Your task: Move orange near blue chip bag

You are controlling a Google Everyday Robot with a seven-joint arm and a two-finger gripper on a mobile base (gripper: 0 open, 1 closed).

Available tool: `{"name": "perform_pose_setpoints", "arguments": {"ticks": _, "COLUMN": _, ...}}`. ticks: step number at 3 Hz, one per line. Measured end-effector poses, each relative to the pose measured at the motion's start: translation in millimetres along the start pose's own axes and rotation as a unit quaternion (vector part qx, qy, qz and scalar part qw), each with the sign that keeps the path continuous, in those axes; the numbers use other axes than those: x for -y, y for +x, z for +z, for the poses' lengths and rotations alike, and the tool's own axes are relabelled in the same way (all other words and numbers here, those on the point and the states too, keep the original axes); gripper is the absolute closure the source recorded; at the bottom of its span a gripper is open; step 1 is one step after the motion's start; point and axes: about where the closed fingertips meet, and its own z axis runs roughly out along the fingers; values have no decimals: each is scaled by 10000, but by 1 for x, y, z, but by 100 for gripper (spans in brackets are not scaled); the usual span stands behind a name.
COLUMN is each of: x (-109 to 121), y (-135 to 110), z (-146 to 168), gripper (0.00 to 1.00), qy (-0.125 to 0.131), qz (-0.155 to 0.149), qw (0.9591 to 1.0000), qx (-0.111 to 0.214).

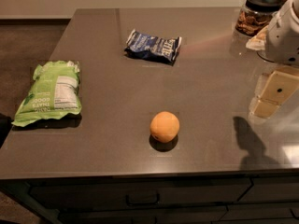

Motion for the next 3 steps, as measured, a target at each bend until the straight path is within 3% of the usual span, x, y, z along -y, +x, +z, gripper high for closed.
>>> {"name": "perform_pose_setpoints", "arguments": {"ticks": 1, "x": 0, "y": -2, "z": 0, "gripper": 0, "qy": 23, "qz": -6, "qw": 10000, "qx": 44}}
{"name": "perform_pose_setpoints", "arguments": {"ticks": 2, "x": -8, "y": -12, "z": 7, "gripper": 0, "qy": -163, "qz": -83, "qw": 9993, "qx": 325}}
{"name": "perform_pose_setpoints", "arguments": {"ticks": 3, "x": -26, "y": -44, "z": 35, "gripper": 0, "qy": -551, "qz": -359, "qw": 9950, "qx": 746}}
